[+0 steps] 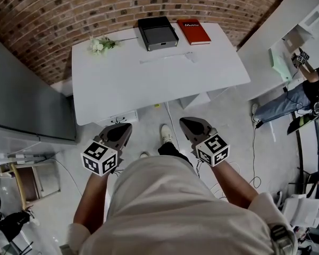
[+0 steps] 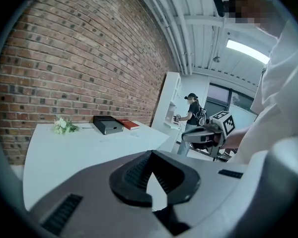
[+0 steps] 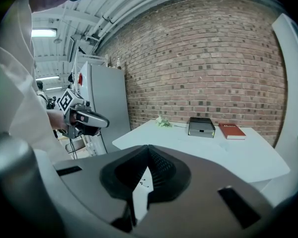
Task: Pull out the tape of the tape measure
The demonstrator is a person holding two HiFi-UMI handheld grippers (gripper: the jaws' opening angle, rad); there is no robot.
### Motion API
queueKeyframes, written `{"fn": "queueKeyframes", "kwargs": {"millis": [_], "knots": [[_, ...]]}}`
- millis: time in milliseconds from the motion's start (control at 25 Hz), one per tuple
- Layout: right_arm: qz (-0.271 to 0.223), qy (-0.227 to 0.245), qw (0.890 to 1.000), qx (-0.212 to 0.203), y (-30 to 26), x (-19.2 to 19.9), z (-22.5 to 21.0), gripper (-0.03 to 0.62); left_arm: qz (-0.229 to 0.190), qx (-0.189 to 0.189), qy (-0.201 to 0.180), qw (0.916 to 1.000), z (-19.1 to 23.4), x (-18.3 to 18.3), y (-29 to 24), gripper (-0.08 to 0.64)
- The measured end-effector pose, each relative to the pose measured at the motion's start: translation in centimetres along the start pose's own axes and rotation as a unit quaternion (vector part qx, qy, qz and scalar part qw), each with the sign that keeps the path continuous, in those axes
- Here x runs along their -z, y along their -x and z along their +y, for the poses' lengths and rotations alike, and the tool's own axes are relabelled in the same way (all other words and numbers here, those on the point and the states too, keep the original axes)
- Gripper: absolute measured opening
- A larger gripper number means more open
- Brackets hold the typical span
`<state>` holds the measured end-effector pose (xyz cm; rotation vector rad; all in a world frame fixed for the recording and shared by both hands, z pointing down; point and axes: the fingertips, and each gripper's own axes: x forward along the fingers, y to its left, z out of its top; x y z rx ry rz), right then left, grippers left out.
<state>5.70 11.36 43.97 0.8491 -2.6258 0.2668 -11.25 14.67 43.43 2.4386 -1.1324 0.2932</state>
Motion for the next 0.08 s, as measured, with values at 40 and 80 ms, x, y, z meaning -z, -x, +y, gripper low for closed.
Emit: {"fn": "queueKeyframes", "kwargs": {"millis": [40,80], "knots": [[0.001,0.000,1.000,0.000,-0.04,0.03,0.00,0.003,0.000,-0.002,0.000,1.0000,0.16,0.00,0.06,-0.005],[0.001,0.000,1.000,0.000,-0.07,0.06,-0.01,0.003,0.000,-0.003,0.000,1.0000,0.31,0.00,0.12,-0.005]]}}
